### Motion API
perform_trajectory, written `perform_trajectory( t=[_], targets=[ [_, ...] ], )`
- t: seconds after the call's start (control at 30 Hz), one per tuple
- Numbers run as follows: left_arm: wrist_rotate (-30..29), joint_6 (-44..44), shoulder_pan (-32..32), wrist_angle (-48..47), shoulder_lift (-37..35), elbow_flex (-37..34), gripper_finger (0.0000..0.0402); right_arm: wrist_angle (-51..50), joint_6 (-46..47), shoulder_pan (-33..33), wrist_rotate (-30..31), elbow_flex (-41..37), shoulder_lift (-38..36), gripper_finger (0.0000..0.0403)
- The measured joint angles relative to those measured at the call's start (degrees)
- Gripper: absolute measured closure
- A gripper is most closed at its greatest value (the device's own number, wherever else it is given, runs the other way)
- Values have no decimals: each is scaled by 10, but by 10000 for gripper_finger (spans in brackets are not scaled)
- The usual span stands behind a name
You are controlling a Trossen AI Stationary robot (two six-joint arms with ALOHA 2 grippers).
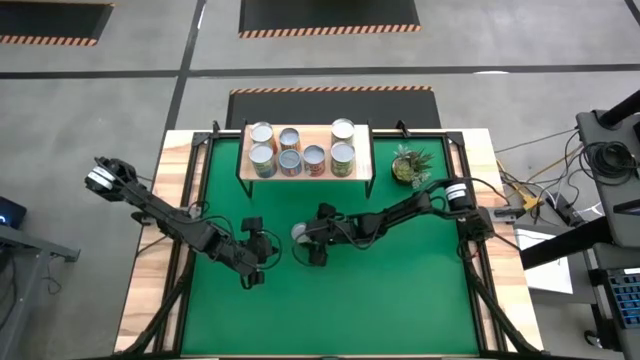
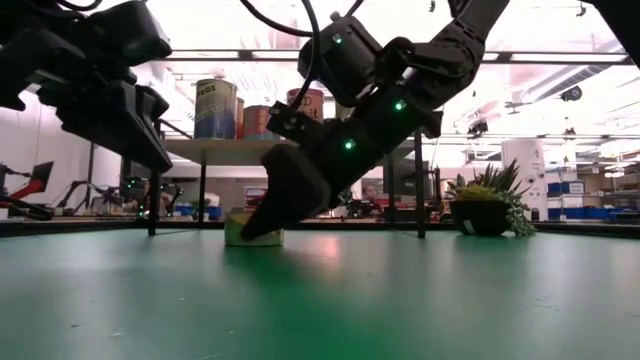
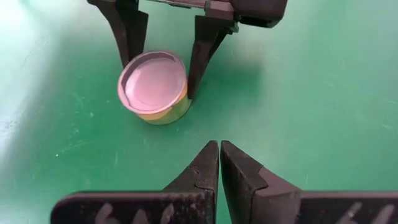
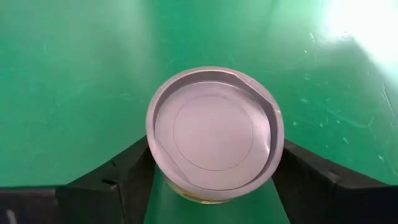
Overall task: Pick and place cans onto a shelf
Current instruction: Put the small green can on the shelf
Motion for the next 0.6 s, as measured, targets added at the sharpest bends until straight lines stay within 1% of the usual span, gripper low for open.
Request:
perform_trajectory(
  t=[0.1, 0.2, 0.43, 0.53, 0.6],
  targets=[
    [-1, -2, 0, 2, 0, 0, 402, -28, -13, 4, -8, -1, -19, 136],
    [-1, -4, 0, 3, 0, 0, 402, -74, -20, 11, -15, -7, -66, 122],
    [-1, -4, 0, 8, 0, 0, 402, -179, -28, 19, -12, -64, -228, 122],
    [-1, -4, 0, 9, 0, 0, 402, -213, -13, 6, -9, -103, -300, 123],
    [-1, -4, 0, 13, 0, 0, 402, -241, 3, -4, 3, -125, -343, 123]
  ],
)
